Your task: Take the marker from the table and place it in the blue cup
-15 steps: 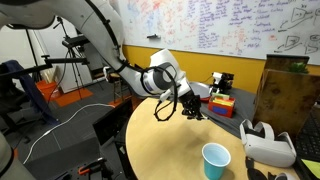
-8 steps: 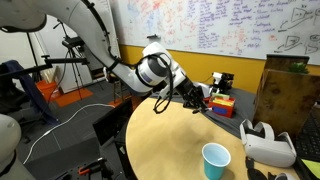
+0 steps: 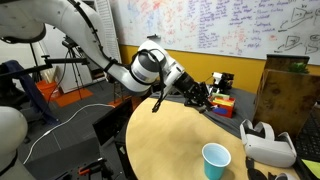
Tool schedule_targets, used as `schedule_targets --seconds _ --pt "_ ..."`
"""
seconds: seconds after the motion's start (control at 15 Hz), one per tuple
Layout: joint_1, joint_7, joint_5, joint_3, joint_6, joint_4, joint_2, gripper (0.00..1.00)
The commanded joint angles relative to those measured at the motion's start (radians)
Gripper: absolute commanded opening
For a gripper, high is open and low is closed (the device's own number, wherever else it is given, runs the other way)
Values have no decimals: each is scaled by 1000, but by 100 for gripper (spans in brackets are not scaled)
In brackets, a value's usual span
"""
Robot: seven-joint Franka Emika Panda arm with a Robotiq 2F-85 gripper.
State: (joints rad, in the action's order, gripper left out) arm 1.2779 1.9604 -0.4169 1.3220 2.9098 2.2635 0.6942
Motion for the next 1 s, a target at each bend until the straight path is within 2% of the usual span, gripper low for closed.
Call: schedule_targets --seconds 0.0,0.47,0.93 --pt "52 -6 116 74 34 47 105 3" --pt "38 -51 316 85 5 86 212 3" --pt "42 -93 436 98 -16 113 282 3"
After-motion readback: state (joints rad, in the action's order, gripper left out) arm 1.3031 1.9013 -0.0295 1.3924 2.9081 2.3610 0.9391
